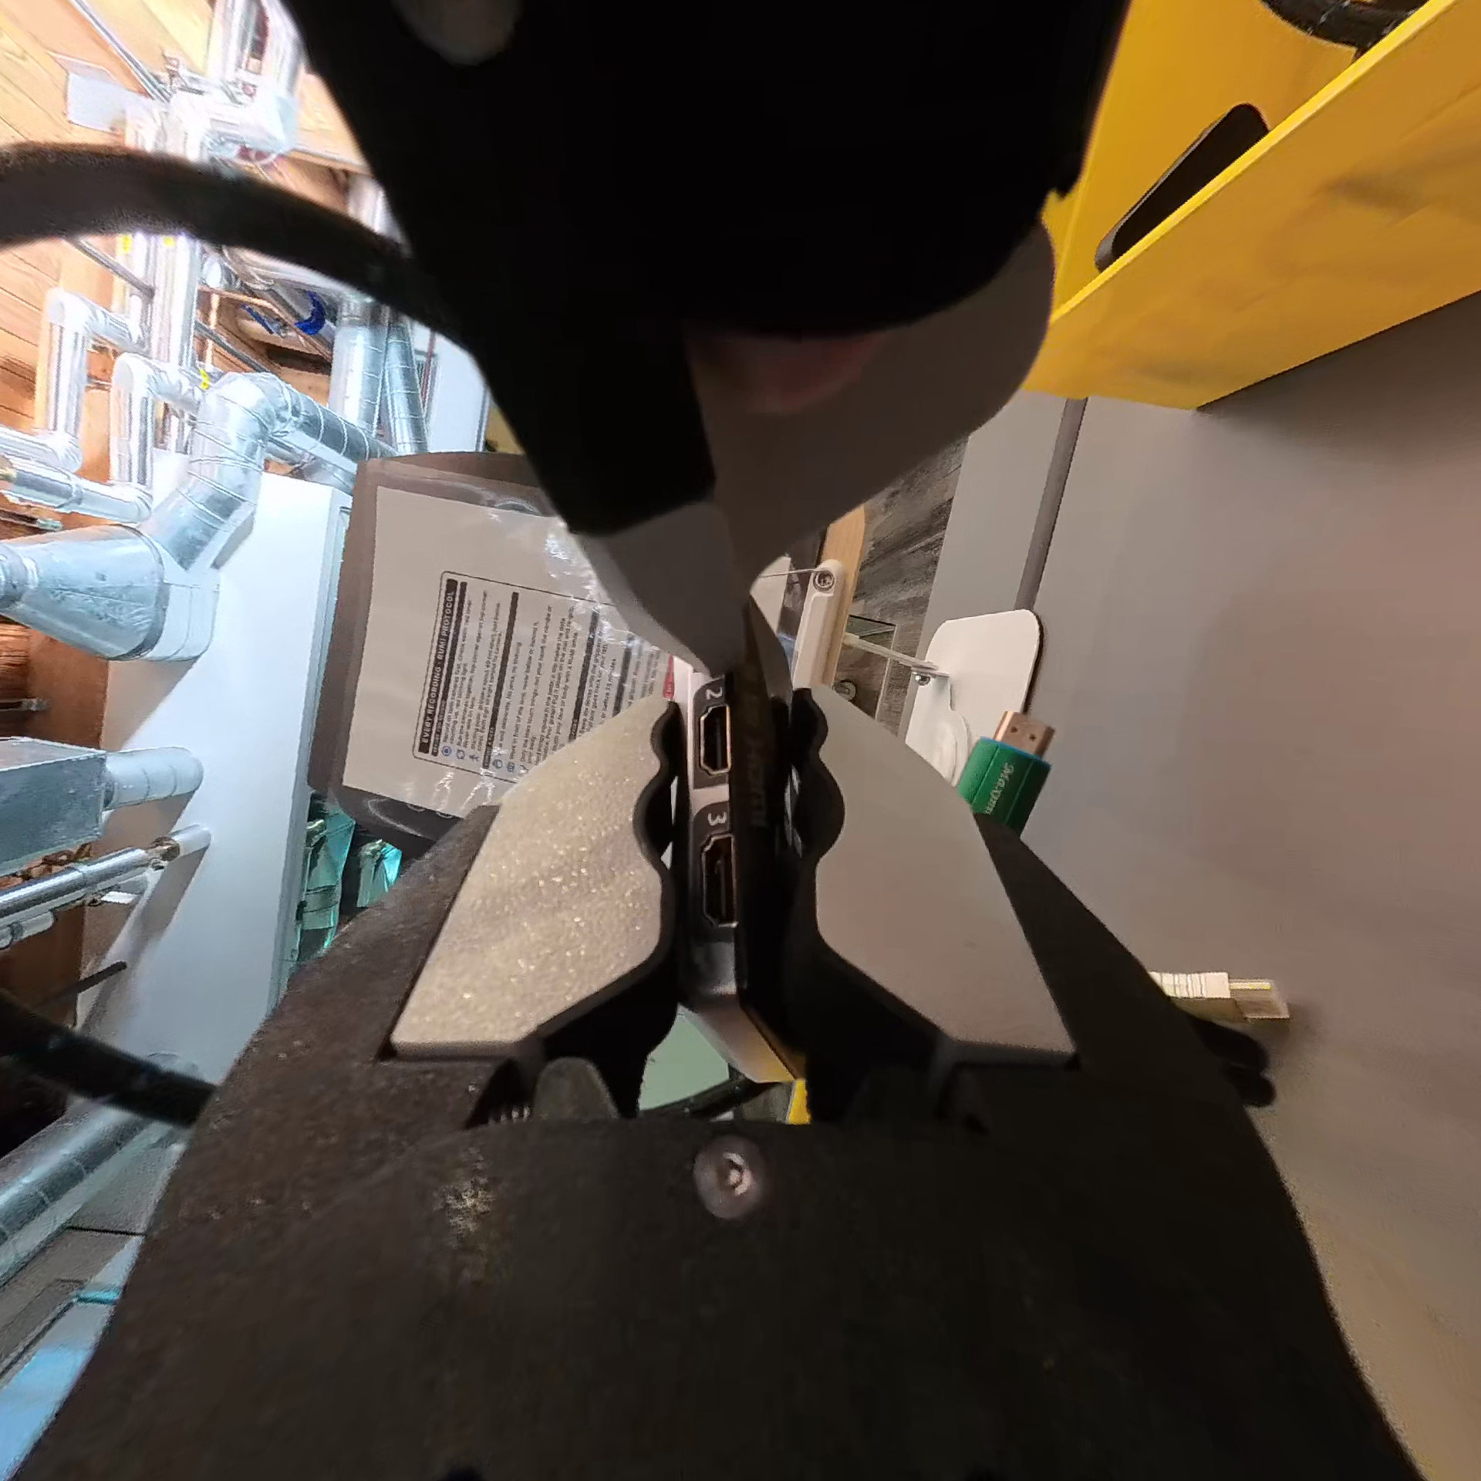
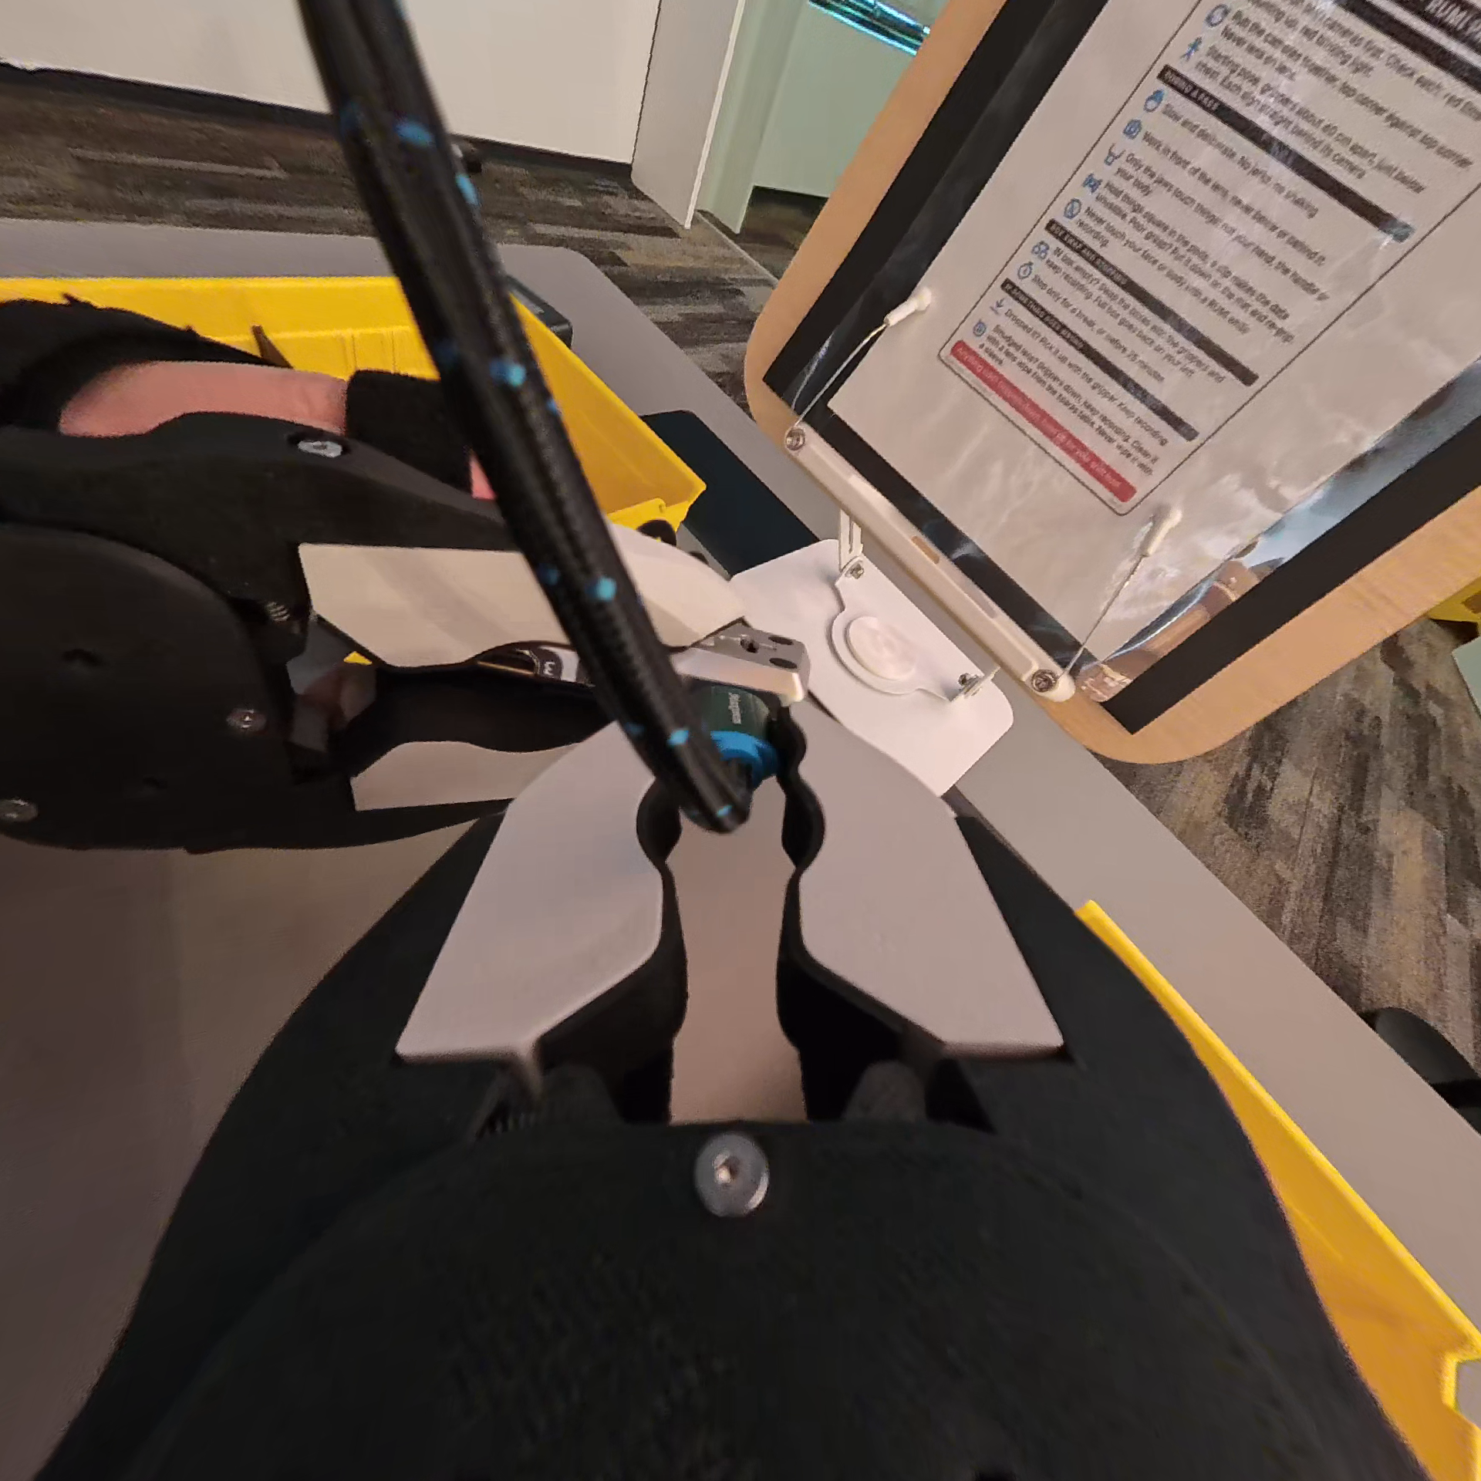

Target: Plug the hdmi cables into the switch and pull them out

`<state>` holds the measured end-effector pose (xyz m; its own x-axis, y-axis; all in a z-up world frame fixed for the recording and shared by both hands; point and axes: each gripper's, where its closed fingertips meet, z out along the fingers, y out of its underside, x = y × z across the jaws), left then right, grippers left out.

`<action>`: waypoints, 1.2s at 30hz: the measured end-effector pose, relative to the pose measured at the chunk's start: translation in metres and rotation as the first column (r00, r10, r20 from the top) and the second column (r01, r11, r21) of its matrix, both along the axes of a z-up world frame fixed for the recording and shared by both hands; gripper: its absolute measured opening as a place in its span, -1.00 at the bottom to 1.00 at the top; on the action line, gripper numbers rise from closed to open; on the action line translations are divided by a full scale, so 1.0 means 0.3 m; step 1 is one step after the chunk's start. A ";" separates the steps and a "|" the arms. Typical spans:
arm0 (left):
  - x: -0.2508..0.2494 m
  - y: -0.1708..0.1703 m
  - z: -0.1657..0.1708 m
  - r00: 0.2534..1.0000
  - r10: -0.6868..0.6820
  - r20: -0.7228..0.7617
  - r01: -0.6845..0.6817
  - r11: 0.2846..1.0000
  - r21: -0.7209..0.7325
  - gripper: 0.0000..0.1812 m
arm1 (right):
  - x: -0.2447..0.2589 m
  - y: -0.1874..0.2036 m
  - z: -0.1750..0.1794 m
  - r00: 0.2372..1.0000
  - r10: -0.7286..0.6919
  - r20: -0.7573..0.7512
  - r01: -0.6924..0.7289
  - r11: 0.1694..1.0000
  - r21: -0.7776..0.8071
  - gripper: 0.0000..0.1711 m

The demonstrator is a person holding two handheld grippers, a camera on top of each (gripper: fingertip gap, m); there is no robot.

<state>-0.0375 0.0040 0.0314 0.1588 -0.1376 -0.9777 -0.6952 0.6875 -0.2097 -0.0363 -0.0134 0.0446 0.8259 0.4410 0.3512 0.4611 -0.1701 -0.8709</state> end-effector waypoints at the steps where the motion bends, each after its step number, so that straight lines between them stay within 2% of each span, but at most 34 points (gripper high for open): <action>1: 0.001 0.001 -0.002 1.000 0.002 -0.001 -0.002 1.000 0.014 -0.70 | 0.000 0.002 -0.002 1.000 0.001 0.008 -0.001 1.000 0.005 -0.75; 5: 0.009 0.006 -0.013 1.000 -0.005 0.003 0.005 0.999 0.041 -0.70 | -0.017 0.003 -0.017 1.000 0.024 0.013 -0.024 1.000 0.000 -0.75; 9: 0.005 0.013 -0.036 1.000 -0.017 -0.007 0.017 0.997 -0.071 -0.73 | -0.025 0.010 -0.048 0.999 0.040 0.034 -0.039 0.999 -0.029 -0.75; 13: 0.004 0.018 -0.045 0.999 0.009 -0.043 -0.010 1.000 -0.019 -0.74 | -0.027 0.011 -0.072 0.998 0.050 0.027 -0.048 0.997 -0.066 -0.71; 17: 0.004 0.022 -0.049 0.998 0.026 -0.050 -0.026 1.000 0.002 -0.74 | -0.021 0.020 -0.072 0.997 0.038 0.068 -0.036 0.999 -0.029 -0.75; 21: 0.000 0.034 -0.067 0.995 0.073 -0.064 -0.077 0.994 -0.075 -0.74 | -0.022 0.028 -0.086 0.987 0.016 0.162 -0.017 1.000 0.004 -0.77; 36: 0.003 0.010 -0.035 1.000 0.030 0.004 -0.029 0.990 -0.139 -0.76 | -0.021 -0.003 -0.051 0.971 -0.060 0.231 0.056 0.998 0.026 -0.78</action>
<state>-0.0365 0.0070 0.0210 0.1709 -0.2673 -0.9483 -0.7132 0.6306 -0.3062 -0.0426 -0.0144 0.0292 0.7451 0.3864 0.5437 0.6405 -0.1870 -0.7448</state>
